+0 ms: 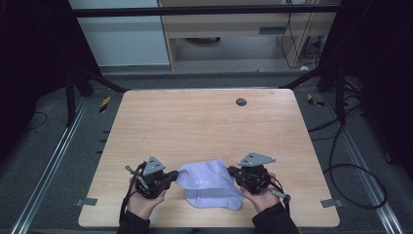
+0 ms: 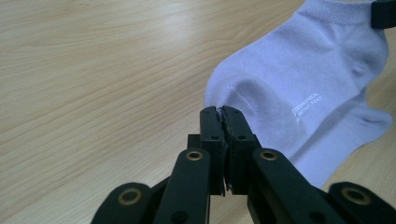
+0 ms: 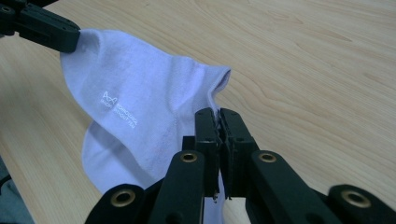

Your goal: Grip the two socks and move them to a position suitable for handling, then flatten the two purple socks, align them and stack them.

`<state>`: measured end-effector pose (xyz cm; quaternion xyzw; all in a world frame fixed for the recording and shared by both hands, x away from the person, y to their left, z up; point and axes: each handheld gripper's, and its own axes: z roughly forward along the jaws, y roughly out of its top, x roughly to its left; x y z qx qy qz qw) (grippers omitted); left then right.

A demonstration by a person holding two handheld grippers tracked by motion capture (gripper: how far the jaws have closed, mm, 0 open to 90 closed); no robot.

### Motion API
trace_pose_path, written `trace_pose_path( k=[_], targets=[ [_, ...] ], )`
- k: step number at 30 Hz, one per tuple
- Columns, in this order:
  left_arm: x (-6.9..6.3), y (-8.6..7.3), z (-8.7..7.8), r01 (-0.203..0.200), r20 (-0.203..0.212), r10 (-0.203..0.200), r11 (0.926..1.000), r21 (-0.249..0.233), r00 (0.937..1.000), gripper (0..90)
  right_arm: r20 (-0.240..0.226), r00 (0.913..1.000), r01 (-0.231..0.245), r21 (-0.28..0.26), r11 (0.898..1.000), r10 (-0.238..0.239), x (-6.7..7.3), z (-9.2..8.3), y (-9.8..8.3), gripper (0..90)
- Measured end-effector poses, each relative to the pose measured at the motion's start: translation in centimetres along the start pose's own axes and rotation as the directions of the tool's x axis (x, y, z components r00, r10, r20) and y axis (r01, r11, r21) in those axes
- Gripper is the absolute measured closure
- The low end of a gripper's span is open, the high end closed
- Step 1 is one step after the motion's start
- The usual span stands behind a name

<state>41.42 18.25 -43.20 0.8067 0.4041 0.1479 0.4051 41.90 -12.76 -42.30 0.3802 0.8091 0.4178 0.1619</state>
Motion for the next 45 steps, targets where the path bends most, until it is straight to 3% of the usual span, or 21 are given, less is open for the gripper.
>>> trace_pose_path(
  k=[9, 20, 45],
  targets=[
    [-1.3, -0.2, 1.2, -0.021, 0.034, 0.02, 0.9993, 0.031, 0.9992, 87.5, -0.001, 0.9996, -0.027, 0.003, 1.0, 0.027, -0.6, -1.5, -2.1, 87.3],
    [-2.3, -0.9, 2.4, -0.049, 0.059, 0.045, 0.9954, 0.082, 0.9972, 87.5, -0.008, 0.9993, -0.036, 0.04, 0.999, 0.036, -0.6, -1.8, -3.7, 87.3],
    [-2.3, -2.4, 3.8, -0.067, 0.071, 0.056, 0.9836, 0.167, 0.9959, 87.4, -0.039, 0.9982, -0.041, 0.111, 0.993, 0.046, -0.2, -0.9, -5.3, 87.2]
  ],
)
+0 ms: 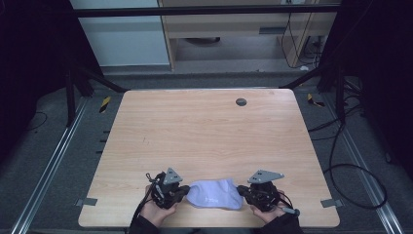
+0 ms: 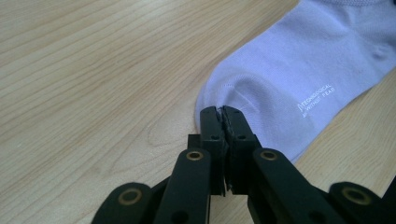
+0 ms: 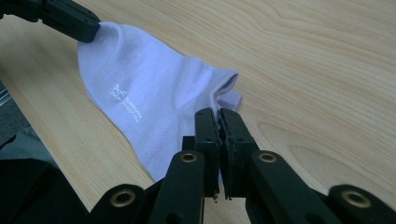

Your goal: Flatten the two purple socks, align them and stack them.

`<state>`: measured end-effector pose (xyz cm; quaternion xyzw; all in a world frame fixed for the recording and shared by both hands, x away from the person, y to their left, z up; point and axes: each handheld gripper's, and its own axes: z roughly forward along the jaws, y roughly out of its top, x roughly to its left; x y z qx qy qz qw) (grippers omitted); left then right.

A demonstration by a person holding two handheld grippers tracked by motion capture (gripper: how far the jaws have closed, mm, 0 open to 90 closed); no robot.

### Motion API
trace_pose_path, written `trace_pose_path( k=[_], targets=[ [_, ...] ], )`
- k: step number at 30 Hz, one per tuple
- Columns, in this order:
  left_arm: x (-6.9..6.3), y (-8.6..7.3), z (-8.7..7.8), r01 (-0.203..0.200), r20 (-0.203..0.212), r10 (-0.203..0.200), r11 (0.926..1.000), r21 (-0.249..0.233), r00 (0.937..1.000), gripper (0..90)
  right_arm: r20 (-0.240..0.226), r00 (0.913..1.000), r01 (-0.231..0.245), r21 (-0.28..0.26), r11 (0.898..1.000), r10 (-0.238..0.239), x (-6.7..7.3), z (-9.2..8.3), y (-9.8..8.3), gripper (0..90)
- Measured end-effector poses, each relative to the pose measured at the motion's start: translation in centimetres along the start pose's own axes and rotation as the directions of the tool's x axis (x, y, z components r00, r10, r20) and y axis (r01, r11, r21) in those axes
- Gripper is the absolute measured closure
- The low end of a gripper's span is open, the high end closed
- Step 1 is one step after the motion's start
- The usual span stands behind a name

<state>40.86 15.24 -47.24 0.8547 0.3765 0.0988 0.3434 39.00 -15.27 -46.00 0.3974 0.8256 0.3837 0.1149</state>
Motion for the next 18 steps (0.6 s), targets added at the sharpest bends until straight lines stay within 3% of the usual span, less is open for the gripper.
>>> trace_pose_path(
  k=[8, 18],
  targets=[
    [0.1, -0.1, 0.6, 0.006, -0.001, -0.006, 0.9997, 0.022, 1.0, 87.3, -0.001, 0.9996, -0.027, 0.021, 0.999, 0.027, -0.7, 0.7, -0.5, 87.1],
    [0.2, -0.4, 1.2, -0.001, -0.011, 0.001, 0.9993, 0.038, 0.9999, 86.5, 0.009, 0.9998, -0.015, 0.052, 0.999, 0.015, -1.0, 1.9, -1.0, 85.9]
  ],
)
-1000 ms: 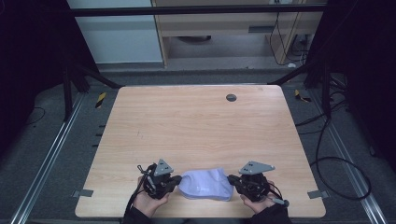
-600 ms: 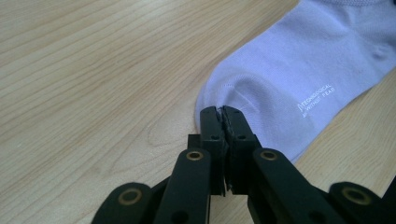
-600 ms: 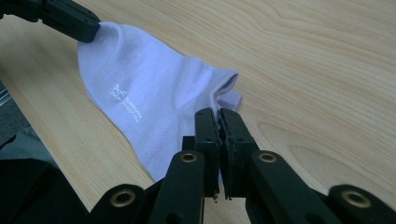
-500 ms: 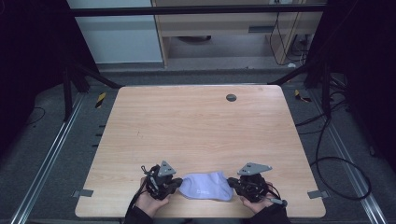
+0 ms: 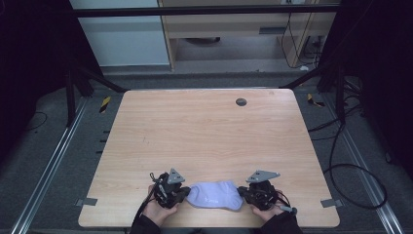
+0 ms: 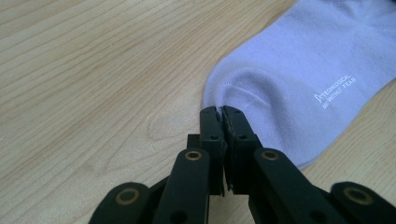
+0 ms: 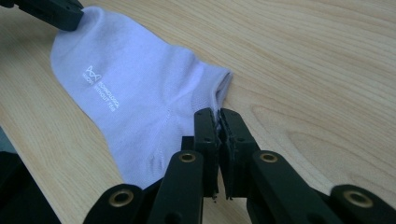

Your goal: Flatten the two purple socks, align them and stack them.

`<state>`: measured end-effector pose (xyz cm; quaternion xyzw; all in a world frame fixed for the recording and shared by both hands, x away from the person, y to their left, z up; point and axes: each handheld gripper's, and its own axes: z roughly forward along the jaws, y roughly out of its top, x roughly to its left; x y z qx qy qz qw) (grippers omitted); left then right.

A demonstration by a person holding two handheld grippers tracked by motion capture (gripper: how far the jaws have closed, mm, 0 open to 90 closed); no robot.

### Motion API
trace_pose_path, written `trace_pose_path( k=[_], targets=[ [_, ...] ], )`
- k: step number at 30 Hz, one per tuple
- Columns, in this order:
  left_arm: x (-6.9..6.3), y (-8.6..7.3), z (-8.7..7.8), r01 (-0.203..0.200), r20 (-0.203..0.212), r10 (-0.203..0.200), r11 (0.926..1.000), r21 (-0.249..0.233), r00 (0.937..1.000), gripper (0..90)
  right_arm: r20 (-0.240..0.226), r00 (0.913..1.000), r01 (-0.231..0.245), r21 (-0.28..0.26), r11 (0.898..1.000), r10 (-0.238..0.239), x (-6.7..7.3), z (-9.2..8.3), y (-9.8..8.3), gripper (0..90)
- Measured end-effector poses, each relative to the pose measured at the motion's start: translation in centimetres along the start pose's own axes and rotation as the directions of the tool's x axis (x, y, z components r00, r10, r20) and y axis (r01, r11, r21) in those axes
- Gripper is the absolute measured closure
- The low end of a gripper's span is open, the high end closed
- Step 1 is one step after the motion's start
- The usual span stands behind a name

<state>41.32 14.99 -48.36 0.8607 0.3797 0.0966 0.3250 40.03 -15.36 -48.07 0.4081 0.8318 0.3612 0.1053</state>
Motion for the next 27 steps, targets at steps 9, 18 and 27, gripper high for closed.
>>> trace_pose_path(
  k=[9, 18, 27],
  targets=[
    [0.3, -0.1, -0.8, 0.001, -0.011, -0.002, 0.9989, -0.046, 0.9999, 71.4, 0.028, 0.9996, -0.01, -0.01, 1.0, 0.01, -0.2, 0.1, -0.1, 68.5],
    [1.9, -0.2, -2.3, 0.039, -0.032, -0.043, 0.9899, -0.137, 0.9986, 60.4, 0.061, 0.9973, -0.034, -0.126, 0.992, 0.042, -1.6, -0.9, -0.2, 54.3],
    [4.4, -0.8, -3.6, 0.083, -0.071, -0.1, 0.9739, -0.211, 0.9924, 49.1, 0.102, 0.9917, -0.055, -0.218, 0.974, 0.079, -3.6, -1.9, -0.4, 43.0]
  ],
)
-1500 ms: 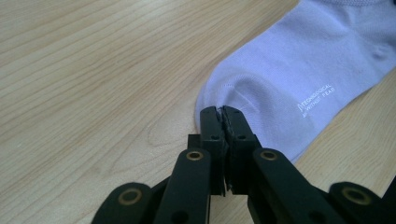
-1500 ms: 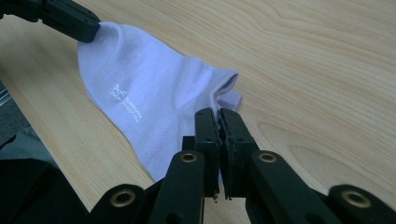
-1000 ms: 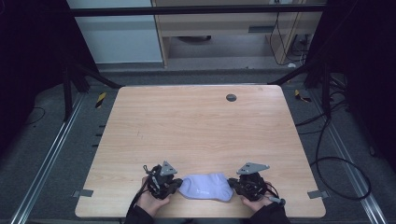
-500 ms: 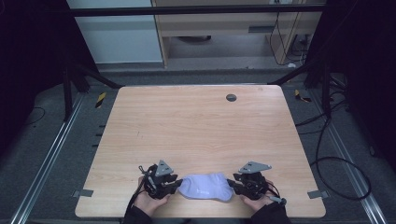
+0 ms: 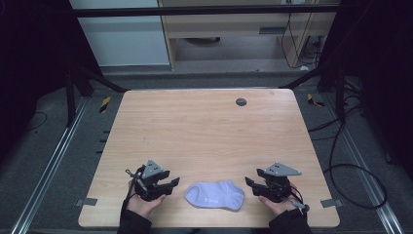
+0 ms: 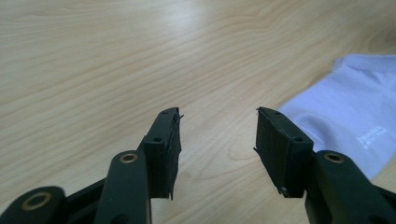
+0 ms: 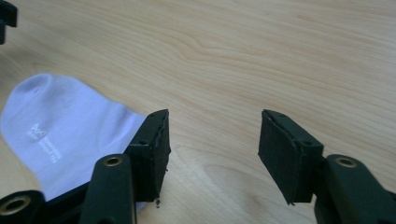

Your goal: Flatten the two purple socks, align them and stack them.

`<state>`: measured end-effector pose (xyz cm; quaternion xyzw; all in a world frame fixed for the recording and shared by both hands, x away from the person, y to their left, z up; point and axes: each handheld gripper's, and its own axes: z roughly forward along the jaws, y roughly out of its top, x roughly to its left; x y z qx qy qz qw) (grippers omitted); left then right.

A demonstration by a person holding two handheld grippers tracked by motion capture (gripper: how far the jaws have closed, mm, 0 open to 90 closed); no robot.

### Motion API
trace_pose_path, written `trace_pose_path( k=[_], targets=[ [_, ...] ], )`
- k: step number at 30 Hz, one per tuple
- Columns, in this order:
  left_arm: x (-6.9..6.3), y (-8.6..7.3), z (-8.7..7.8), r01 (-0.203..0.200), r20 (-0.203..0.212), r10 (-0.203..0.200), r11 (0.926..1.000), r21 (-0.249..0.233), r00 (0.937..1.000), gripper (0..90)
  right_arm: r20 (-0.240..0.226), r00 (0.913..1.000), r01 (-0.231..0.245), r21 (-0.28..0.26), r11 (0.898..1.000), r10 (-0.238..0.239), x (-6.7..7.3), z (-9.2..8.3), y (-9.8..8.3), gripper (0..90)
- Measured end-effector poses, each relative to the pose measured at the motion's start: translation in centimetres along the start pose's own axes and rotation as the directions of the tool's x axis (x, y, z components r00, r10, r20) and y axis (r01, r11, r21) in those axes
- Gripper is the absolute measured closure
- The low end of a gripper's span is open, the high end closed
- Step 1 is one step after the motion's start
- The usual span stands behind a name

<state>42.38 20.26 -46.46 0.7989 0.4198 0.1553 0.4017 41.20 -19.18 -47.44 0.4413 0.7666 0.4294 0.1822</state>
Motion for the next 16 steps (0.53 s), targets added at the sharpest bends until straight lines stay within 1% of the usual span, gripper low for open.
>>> trace_pose_path(
  k=[4, 6, 9, 10, 11, 12, 16],
  targets=[
    [1.5, -0.2, -0.6, 0.028, -0.025, -0.029, 0.9991, -0.032, 0.9993, 46.0, 0.031, 0.9994, -0.015, -0.011, 1.0, 0.015, -1.0, -0.2, -0.1, 41.4],
    [2.3, -0.3, -0.8, 0.035, -0.039, -0.037, 0.9985, -0.042, 0.9986, 45.2, 0.041, 0.9989, -0.023, -0.013, 1.0, 0.023, -1.5, -0.2, -0.2, 40.6],
    [3.2, -0.5, -1.2, 0.038, -0.059, -0.041, 0.9977, -0.056, 0.9974, 43.2, 0.063, 0.9976, -0.028, -0.021, 0.999, 0.029, -2.3, -0.3, -0.3, 39.1],
    [3.8, -0.6, -1.4, 0.042, -0.072, -0.047, 0.9969, -0.066, 0.9963, 42.8, 0.068, 0.9971, -0.03, -0.023, 0.999, 0.032, -2.4, -0.4, -0.3, 38.4],
    [4.1, -0.7, -1.5, 0.047, -0.079, -0.053, 0.9964, -0.07, 0.9955, 42.0, 0.081, 0.996, -0.035, -0.031, 0.999, 0.038, -2.9, -0.5, -0.4, 36.4],
    [4.4, -0.8, -1.6, 0.047, -0.088, -0.054, 0.9962, -0.073, 0.9947, 41.5, 0.091, 0.9952, -0.034, -0.032, 0.999, 0.037, -3.2, -0.6, -0.5, 35.7],
    [5.5, -1.0, -1.8, 0.044, -0.117, -0.052, 0.9965, -0.071, 0.9918, 39.4, 0.116, 0.9914, -0.057, -0.041, 0.998, 0.061, -4.3, -0.9, -0.7, 30.4]
  ],
)
